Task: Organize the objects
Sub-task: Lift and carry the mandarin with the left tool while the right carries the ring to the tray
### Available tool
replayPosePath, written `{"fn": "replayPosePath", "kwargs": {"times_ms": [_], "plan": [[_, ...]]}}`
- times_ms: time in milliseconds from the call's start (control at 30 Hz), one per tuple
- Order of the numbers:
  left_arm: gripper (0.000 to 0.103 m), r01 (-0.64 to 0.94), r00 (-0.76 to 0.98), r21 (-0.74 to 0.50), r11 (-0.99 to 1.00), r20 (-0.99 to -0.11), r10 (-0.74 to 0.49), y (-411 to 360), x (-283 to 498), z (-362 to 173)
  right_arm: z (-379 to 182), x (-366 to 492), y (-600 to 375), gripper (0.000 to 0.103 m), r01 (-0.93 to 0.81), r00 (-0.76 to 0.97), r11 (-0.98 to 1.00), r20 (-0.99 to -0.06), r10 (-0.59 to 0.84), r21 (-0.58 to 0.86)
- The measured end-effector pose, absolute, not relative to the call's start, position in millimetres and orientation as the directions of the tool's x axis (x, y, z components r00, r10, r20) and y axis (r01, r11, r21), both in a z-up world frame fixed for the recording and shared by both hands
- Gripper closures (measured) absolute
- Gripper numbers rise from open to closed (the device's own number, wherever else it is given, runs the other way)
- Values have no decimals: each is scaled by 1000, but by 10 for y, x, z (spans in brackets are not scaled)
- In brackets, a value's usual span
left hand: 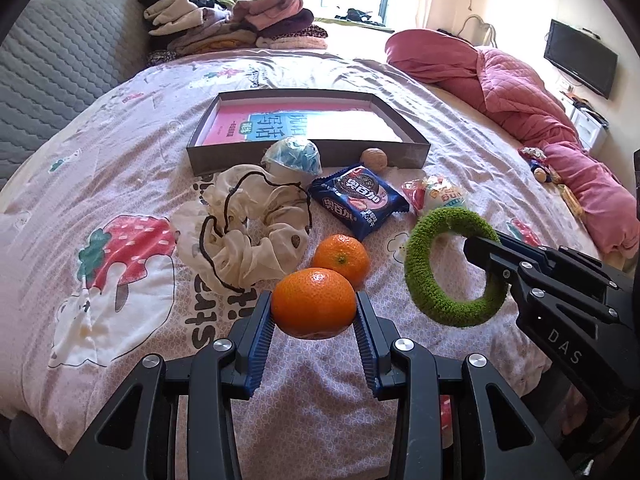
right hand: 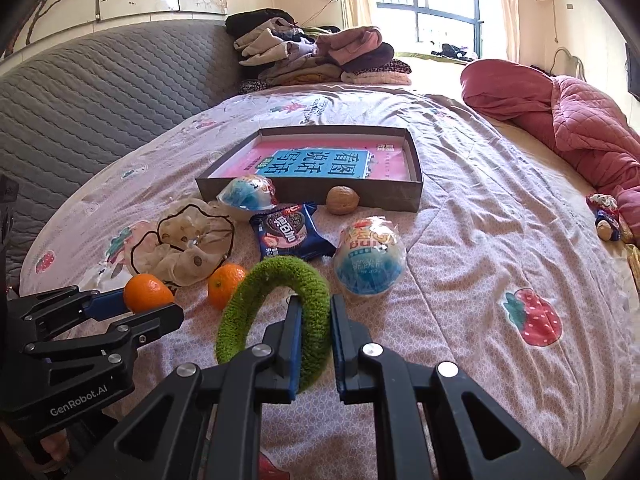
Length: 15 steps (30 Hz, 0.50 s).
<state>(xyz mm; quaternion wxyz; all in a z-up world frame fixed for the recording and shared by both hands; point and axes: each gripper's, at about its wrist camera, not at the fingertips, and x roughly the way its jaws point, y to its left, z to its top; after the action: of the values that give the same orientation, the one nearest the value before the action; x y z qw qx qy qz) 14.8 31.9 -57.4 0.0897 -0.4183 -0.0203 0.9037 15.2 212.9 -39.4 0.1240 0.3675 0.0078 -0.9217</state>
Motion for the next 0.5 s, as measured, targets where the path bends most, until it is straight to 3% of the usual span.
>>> {"fn": "replayPosePath", "kwargs": {"times_ms": [500], "plan": [[63, -138, -711, -89, -986, -685, 161, 254, 70, -114, -64, 55, 2082, 90, 227, -745, -972, -632, -214, 62]]}}
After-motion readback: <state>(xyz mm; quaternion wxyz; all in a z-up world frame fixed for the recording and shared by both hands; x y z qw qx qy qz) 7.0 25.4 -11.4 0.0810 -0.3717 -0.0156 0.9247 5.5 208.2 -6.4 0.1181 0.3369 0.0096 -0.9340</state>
